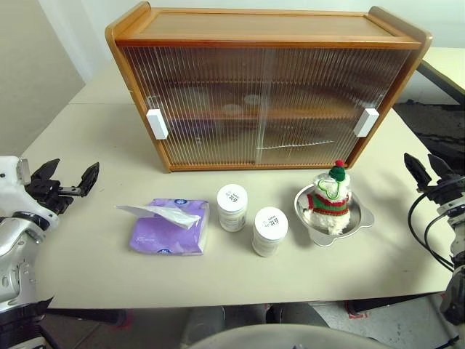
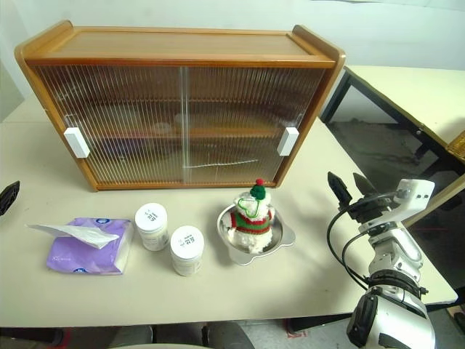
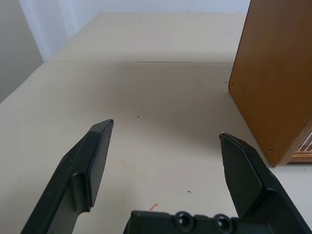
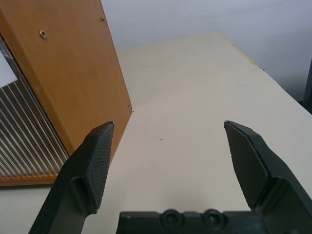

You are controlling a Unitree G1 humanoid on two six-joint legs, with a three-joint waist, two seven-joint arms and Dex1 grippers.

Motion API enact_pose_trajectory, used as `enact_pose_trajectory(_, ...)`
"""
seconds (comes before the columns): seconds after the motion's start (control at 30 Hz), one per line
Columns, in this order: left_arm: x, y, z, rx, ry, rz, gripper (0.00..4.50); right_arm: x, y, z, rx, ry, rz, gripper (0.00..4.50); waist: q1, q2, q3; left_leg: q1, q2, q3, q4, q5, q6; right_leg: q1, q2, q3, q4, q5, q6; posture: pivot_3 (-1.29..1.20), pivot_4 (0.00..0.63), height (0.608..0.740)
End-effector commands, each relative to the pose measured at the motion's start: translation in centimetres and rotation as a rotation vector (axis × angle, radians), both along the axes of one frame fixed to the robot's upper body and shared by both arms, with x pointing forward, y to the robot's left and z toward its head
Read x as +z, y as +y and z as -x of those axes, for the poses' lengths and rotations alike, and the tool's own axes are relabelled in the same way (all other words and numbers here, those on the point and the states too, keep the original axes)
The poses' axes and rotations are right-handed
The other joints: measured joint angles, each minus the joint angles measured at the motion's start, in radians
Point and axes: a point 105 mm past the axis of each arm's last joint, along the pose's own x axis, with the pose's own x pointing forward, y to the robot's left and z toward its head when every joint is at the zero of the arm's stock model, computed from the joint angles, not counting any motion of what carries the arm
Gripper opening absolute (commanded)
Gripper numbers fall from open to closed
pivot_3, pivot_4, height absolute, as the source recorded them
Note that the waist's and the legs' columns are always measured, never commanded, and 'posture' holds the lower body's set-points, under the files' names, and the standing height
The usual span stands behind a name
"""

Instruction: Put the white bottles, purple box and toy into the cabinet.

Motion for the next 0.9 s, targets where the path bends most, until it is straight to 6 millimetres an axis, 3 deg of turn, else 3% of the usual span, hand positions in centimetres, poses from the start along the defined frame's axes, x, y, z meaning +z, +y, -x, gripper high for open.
enact_pose_trajectory(0.03,1.5,1.3,-0.1,-0.004,-0.024,-0.011,4.49,0.9,3.7,0.4,0.243,-0.015,0.025,4.5,0.001,0.0,0.0,0.0,0.0,0.0,0.0,0.0,0.0,0.0,0.0,0.0,0.0,0.0,0.0,-0.05,0.0,0.74)
enact_pose_trajectory(0.1,3.6,1.6,-0.4,-0.031,-0.075,-0.009,4.49,2.3,8.9,2.0,0.569,-0.016,0.002,4.5,-0.003,-0.003,-0.001,-0.001,0.001,0.0,-0.001,0.0,0.0,-0.001,0.002,-0.002,0.001,-0.001,-0.001,-0.05,0.017,0.74)
enact_pose_trajectory(0.13,3.8,1.5,-0.6,-0.039,-0.08,-0.01,4.49,2.6,9.8,2.3,0.603,-0.016,-0.017,4.5,-0.008,-0.004,-0.001,-0.002,0.003,-0.002,0.0,0.0,0.0,-0.001,0.005,-0.003,0.001,-0.002,-0.004,-0.04,0.02,0.74)
enact_pose_trajectory(0.27,2.7,0.5,-1.1,-0.044,-0.063,0.006,4.49,2.3,8.5,1.2,0.454,-0.001,-0.009,4.5,-0.027,0.004,-0.001,-0.002,0.001,0.001,0.004,0.001,-0.001,0.001,0.006,0.002,-0.001,-0.003,-0.004,-0.03,0.027,0.74)
enact_pose_trajectory(0.4,2.4,0.6,-0.8,-0.016,-0.055,0.0,4.49,1.6,6.8,0.2,0.299,-0.011,-0.036,4.5,-0.037,-0.001,-0.001,-0.002,0.0,0.0,0.011,-0.002,0.002,0.0,0.004,0.001,0.0,-0.004,-0.007,-0.01,0.018,0.74)
enact_pose_trajectory(0.53,3.0,0.4,-0.7,-0.042,-0.068,-0.012,4.49,1.7,7.2,0.2,0.323,-0.034,-0.066,4.5,-0.038,0.0,-0.002,-0.003,0.001,0.0,0.012,-0.002,0.002,0.0,0.003,0.0,0.0,-0.002,-0.01,0.0,0.008,0.74)
enact_pose_trajectory(0.6,3.9,-0.1,-0.8,-0.083,-0.088,-0.029,4.49,2.3,8.8,1.2,0.466,-0.038,-0.092,4.5,-0.038,0.0,-0.002,-0.003,0.001,0.0,0.012,-0.002,0.003,0.0,0.003,-0.001,0.0,-0.001,-0.01,-0.01,0.005,0.74)
enact_pose_trajectory(0.7,5.7,-1.4,-0.7,-0.182,-0.136,-0.046,4.49,4.4,12.2,4.4,0.781,0.003,-0.058,4.5,-0.033,0.001,-0.002,-0.006,0.001,0.0,0.013,-0.001,0.001,-0.001,0.004,-0.001,0.0,-0.003,-0.01,-0.03,0.001,0.74)
enact_pose_trajectory(0.8,6.6,-2.7,-0.8,-0.247,-0.16,-0.04,4.49,5.9,13.9,6.1,0.91,0.023,-0.036,4.5,-0.032,0.0,-0.003,-0.008,0.0,0.0,0.014,0.002,-0.004,-0.001,0.004,-0.001,0.0,-0.006,-0.009,-0.05,0.0,0.74)
enact_pose_trajectory(0.9,7.2,-4.8,-1.3,-0.329,-0.171,-0.036,3.9,7.7,16.8,7.3,1.028,0.014,-0.021,4.5,-0.036,-0.005,-0.007,-0.01,-0.001,0.001,0.015,0.002,-0.005,-0.002,0.004,-0.001,0.0,-0.006,-0.008,-0.06,0.0,0.74)
